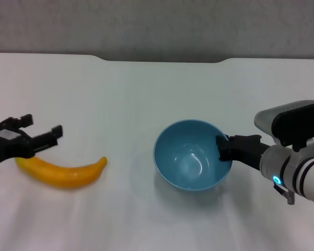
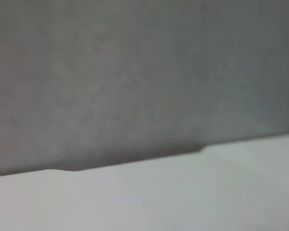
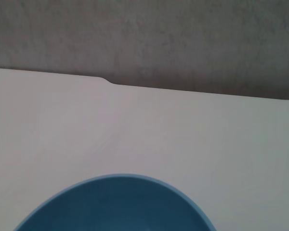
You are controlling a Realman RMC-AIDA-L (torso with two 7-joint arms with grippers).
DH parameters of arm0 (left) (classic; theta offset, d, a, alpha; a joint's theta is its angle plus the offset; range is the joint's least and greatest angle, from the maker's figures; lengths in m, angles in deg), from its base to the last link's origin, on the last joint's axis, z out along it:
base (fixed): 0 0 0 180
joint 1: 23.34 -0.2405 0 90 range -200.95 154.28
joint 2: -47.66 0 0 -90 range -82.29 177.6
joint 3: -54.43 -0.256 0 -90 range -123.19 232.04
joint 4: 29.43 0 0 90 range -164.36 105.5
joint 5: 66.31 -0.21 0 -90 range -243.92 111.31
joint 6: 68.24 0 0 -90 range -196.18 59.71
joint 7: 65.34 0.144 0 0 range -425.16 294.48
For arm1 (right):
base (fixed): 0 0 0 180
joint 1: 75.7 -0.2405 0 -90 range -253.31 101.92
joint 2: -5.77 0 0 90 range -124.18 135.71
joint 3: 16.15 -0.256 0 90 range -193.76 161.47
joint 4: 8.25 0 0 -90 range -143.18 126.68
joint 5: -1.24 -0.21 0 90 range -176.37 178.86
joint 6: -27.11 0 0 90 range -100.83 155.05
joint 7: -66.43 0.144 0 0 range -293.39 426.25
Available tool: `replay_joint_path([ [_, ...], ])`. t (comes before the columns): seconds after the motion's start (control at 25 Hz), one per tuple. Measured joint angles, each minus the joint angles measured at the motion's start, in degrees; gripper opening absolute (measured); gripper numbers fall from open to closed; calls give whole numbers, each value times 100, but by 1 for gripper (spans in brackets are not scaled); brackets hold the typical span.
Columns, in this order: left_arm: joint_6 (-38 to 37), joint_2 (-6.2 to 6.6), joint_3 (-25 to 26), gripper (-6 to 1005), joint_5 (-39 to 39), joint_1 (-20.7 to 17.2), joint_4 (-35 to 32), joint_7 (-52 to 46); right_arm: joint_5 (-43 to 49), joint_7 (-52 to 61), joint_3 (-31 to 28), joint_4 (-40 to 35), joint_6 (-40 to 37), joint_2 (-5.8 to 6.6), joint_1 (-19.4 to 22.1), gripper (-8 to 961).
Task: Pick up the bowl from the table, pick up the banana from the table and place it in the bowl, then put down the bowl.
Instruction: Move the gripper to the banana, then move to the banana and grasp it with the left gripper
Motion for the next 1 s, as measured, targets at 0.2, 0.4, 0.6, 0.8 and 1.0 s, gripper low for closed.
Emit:
replay_joint_path([
  [0.2,750,13,144,890,-1234,405,271,-39,1,-27,-4,-4,28,2,2,45],
  [0.4,980,21,104,890,-2452,834,330,-15,1,-30,-4,-48,44,13,-2,46],
  [0.6,1035,21,91,891,-3256,1125,386,32,1,-39,-4,-116,82,15,3,46],
  [0.8,962,21,72,891,-3915,1316,394,210,1,-80,-4,-252,128,24,47,45],
  [1.0,800,21,39,891,-4323,1379,341,461,1,-223,-101,-392,174,26,146,45],
])
